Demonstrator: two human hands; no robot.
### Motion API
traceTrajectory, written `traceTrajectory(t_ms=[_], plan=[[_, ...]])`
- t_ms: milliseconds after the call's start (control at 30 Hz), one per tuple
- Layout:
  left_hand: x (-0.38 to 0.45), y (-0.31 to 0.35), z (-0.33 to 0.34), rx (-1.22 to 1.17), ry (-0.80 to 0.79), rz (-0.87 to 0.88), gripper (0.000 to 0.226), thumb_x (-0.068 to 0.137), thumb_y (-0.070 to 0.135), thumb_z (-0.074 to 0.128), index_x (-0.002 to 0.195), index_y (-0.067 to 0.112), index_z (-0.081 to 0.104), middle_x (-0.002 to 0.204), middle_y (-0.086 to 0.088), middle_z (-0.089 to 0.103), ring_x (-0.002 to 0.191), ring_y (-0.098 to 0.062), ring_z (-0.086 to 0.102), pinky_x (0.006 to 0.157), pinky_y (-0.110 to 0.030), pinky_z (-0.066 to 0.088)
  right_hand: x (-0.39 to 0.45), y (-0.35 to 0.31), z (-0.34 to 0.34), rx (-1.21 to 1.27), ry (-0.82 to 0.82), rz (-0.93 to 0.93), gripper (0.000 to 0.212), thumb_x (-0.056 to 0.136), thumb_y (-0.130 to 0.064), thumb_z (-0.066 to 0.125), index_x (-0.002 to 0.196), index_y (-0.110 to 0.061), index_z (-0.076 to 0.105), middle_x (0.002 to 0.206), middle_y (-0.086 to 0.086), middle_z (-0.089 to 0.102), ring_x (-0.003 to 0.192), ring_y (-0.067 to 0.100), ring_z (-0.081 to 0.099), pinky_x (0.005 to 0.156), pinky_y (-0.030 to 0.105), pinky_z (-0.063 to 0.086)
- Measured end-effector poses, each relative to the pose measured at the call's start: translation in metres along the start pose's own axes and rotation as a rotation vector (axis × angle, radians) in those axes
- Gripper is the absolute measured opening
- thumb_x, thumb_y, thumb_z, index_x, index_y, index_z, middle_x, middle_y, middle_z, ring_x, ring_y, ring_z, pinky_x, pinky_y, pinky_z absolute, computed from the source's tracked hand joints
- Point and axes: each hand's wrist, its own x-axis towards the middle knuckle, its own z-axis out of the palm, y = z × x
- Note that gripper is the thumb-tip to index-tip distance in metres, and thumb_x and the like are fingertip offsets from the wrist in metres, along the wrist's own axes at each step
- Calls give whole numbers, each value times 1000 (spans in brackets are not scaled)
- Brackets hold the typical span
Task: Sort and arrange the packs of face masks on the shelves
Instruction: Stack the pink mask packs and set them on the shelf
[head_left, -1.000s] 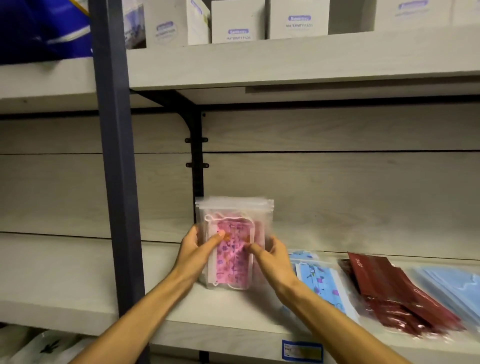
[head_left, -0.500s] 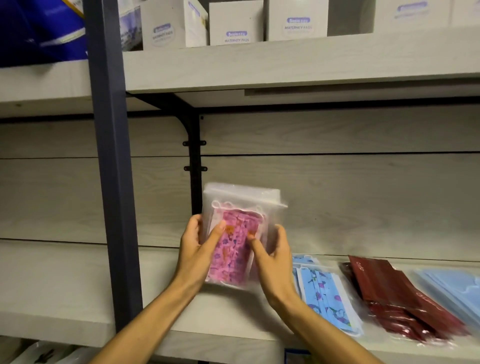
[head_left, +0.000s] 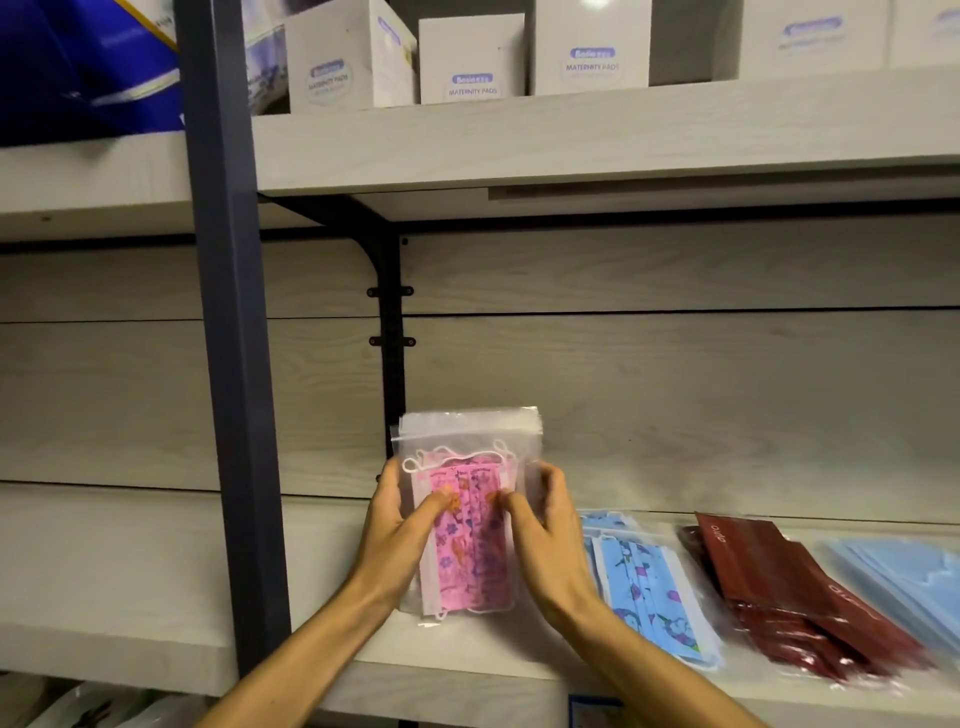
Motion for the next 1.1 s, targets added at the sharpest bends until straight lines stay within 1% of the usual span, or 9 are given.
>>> traceTrajectory(t_ms=[133,233,367,467,567,700,867,1000,1100], plan=[[1,4,5,-22,19,-4,24,95,2,62,116,10,54,105,-10,73,89,-19,74,70,-26,59,-5,0,4,34,6,23,20,102,-27,52,120,-19,49,111,-4,67,92,-4,66,74,18,56],[3,5,5,-47,52,-31,25,94,12,65,116,7,53,108,-15,72,92,-24,74,72,-31,60,-9,-1,5,39,-12,33,22,102,-27,51,121,-18,46,113,-3,64,93,-4,65,74,17,55],[3,8,7,-123,104,-124,31,92,17,69,117,6,54,103,-18,75,85,-27,75,65,-31,60,-11,-2,4,15,-52,63,24,103,-31,51,122,-20,42,119,-1,62,102,5,64,78,21,55],[6,13,8,-151,77,-192,28,93,17,68,117,7,58,100,-18,76,81,-26,75,62,-31,60,-12,-4,3,10,-105,64,18,105,-26,45,120,-17,43,112,-1,66,97,5,68,77,23,58],[10,20,8,-163,71,-231,21,92,14,68,111,4,66,95,-20,76,73,-26,75,59,-30,60,-5,-8,-2,-14,-101,78,11,105,-22,48,113,-15,46,105,5,68,90,17,71,74,29,60],[9,22,6,-199,118,-228,20,91,14,70,109,5,70,97,-20,76,82,-32,74,70,-37,62,-1,-22,-10,106,-140,189,14,101,-13,55,114,-10,50,104,10,70,77,11,73,61,20,56],[6,18,11,-164,131,-234,23,92,17,71,111,5,69,98,-18,77,89,-34,74,81,-43,60,-11,-23,-22,89,-221,309,22,100,-12,56,120,-7,51,107,6,67,78,4,70,57,12,52],[-3,22,18,-113,109,-227,21,92,19,70,109,7,68,100,-15,77,90,-31,75,80,-40,61,-18,-22,-30,119,-203,301,23,100,-5,54,123,-9,52,104,6,70,75,4,73,59,15,55],[-17,36,17,-39,63,-210,23,91,19,71,110,7,66,99,-13,77,84,-24,76,68,-29,61,-27,-23,-33,122,-162,219,17,100,-8,55,117,-12,54,101,2,71,81,7,74,65,20,58]])
